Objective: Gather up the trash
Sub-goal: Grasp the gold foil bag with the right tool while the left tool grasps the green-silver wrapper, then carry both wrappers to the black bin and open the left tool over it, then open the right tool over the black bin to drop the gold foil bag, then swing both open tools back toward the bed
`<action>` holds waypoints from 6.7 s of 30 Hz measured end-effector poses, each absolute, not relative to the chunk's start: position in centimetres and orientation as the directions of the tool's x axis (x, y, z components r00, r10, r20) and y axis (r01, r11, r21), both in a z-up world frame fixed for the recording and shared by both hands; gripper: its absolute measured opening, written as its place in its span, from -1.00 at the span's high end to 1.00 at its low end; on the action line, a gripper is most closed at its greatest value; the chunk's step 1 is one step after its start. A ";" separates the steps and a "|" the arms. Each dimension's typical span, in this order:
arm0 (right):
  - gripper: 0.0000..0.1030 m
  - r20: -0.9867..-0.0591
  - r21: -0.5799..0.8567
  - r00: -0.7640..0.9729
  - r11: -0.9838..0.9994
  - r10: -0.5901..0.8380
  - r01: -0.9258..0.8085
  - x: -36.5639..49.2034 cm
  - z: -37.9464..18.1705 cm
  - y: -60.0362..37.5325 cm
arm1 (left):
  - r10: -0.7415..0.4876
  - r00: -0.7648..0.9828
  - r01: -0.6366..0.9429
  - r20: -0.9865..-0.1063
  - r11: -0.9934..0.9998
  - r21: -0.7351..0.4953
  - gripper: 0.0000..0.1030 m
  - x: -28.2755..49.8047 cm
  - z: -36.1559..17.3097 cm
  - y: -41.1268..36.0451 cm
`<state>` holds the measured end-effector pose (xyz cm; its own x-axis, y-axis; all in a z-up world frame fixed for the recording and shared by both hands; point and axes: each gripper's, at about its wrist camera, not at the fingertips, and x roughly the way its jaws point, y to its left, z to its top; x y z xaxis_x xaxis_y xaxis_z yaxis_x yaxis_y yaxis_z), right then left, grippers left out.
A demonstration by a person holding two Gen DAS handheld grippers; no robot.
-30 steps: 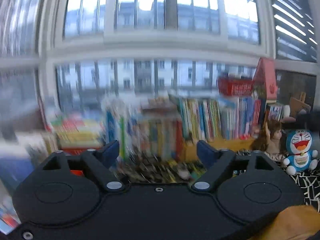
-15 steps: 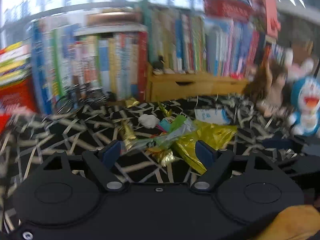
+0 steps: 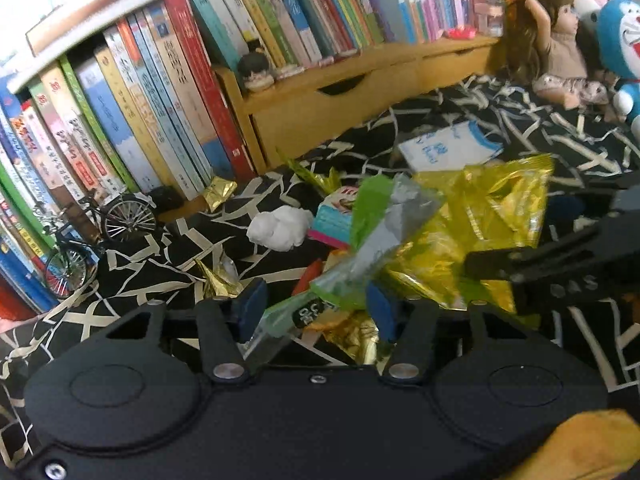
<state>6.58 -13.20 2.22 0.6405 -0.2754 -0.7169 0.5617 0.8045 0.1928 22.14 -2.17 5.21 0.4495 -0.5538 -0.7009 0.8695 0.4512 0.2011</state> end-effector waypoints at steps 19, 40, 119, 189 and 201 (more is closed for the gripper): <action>0.48 -0.643 0.181 0.691 0.812 -0.329 0.555 5.5 4.8 -13.0 | -0.561 0.490 0.823 -0.667 0.551 0.141 0.28 22.6 6.9 -1.4; 0.48 -0.546 0.292 0.797 0.832 -0.259 0.471 -5.2 13.5 -6.2 | -0.614 0.533 0.664 -0.582 0.730 -0.162 0.28 13.2 15.9 15.1; 0.48 -0.608 0.153 0.735 0.952 0.302 -0.264 -9.7 14.3 28.5 | -0.095 0.579 0.156 -0.809 0.988 -0.005 0.01 -6.5 1.4 55.5; -1.00 -0.203 0.268 0.965 0.939 -0.165 0.217 -7.4 37.0 1.2 | -0.667 0.724 0.682 -0.174 0.731 0.036 -0.38 0.9 39.1 30.8; -1.00 -0.371 0.120 0.892 0.940 -0.257 0.320 0.3 23.2 -6.0 | -0.603 0.684 0.629 -0.410 0.772 -0.086 -0.73 11.8 27.9 20.8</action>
